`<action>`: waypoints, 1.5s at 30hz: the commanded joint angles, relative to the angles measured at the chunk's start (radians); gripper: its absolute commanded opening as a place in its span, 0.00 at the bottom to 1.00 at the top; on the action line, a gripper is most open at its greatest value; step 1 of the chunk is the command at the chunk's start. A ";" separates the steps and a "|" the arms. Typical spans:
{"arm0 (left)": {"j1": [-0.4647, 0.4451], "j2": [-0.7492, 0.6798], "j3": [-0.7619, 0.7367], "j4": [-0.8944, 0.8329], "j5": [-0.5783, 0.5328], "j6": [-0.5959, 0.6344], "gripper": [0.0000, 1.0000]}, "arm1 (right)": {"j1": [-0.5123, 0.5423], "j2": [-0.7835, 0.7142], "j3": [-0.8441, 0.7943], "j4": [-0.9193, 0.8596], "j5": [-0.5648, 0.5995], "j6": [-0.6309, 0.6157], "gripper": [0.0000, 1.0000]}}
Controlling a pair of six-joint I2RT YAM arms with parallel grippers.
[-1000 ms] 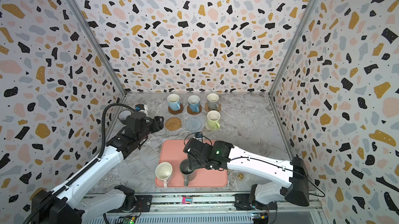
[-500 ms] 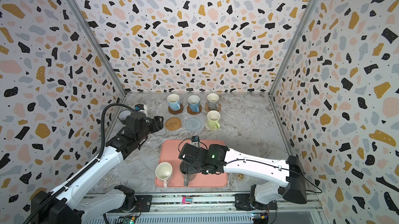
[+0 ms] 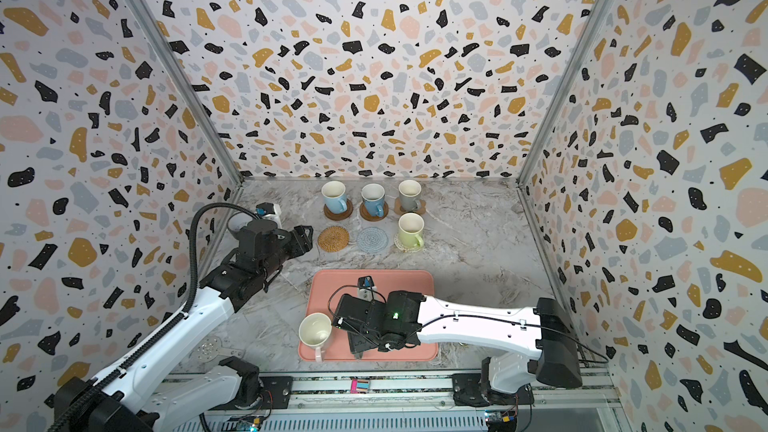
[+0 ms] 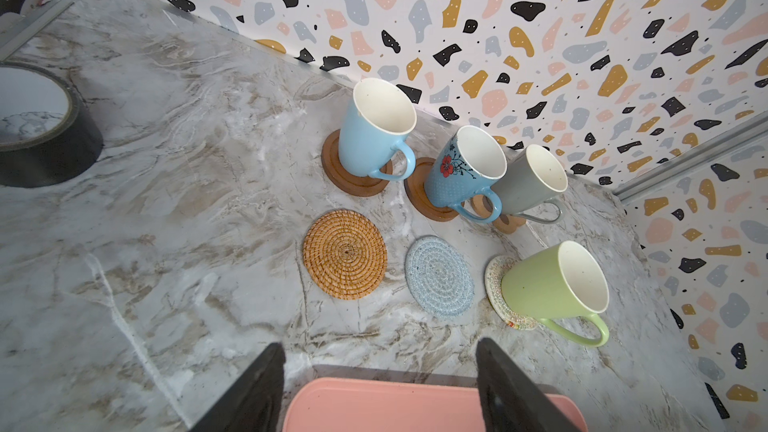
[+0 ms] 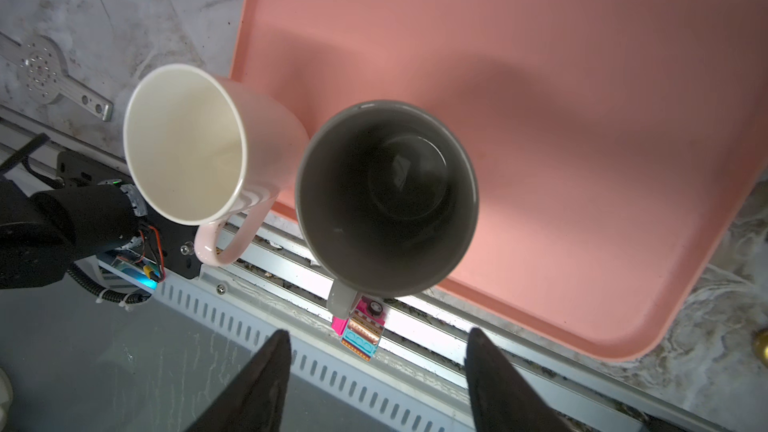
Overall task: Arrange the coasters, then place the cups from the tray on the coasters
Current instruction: 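Lower the right gripper onto the dark grey mug and close on its rim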
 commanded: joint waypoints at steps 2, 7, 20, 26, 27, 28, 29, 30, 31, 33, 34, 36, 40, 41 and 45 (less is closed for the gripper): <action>0.005 -0.017 -0.016 0.017 -0.006 0.005 0.74 | 0.021 0.019 0.019 -0.005 -0.004 0.028 0.68; 0.005 -0.025 -0.027 0.023 0.002 0.000 0.74 | 0.027 0.043 0.006 0.002 -0.002 0.033 0.67; 0.006 -0.031 -0.016 0.002 0.001 0.006 0.73 | 0.026 0.107 -0.005 0.021 0.017 0.008 0.63; 0.005 -0.023 -0.009 -0.001 0.005 0.006 0.74 | 0.023 0.139 0.000 0.013 0.028 -0.001 0.62; 0.006 -0.021 -0.009 -0.001 0.004 0.007 0.74 | 0.022 0.144 -0.001 0.013 0.028 -0.005 0.61; 0.005 -0.019 -0.007 -0.001 0.005 0.006 0.74 | 0.020 0.146 0.000 0.013 0.028 -0.008 0.61; 0.006 -0.017 -0.006 -0.001 0.005 0.006 0.74 | 0.018 0.149 -0.001 0.012 0.028 -0.012 0.60; 0.006 -0.013 -0.003 -0.003 0.007 0.006 0.74 | 0.017 0.150 -0.003 0.011 0.028 -0.016 0.60; 0.006 -0.013 0.000 -0.004 0.006 0.007 0.74 | 0.013 0.149 -0.002 0.006 0.030 -0.018 0.59; 0.005 -0.011 0.006 -0.006 0.004 0.009 0.73 | 0.007 0.146 -0.003 -0.006 0.036 -0.022 0.58; 0.006 -0.009 0.007 -0.004 0.002 0.009 0.74 | 0.004 0.144 -0.007 -0.007 0.039 -0.025 0.57; 0.005 -0.008 0.006 -0.005 0.002 0.009 0.74 | -0.003 0.137 -0.015 -0.006 0.038 -0.027 0.56; 0.005 -0.008 0.000 -0.005 0.002 0.003 0.74 | -0.009 0.126 -0.029 -0.011 0.041 -0.027 0.54; 0.005 -0.008 -0.002 -0.002 0.001 0.003 0.74 | -0.011 0.123 -0.031 -0.014 0.043 -0.027 0.53; 0.006 -0.007 -0.003 -0.001 0.000 0.000 0.74 | -0.016 0.114 -0.038 -0.023 0.053 -0.028 0.50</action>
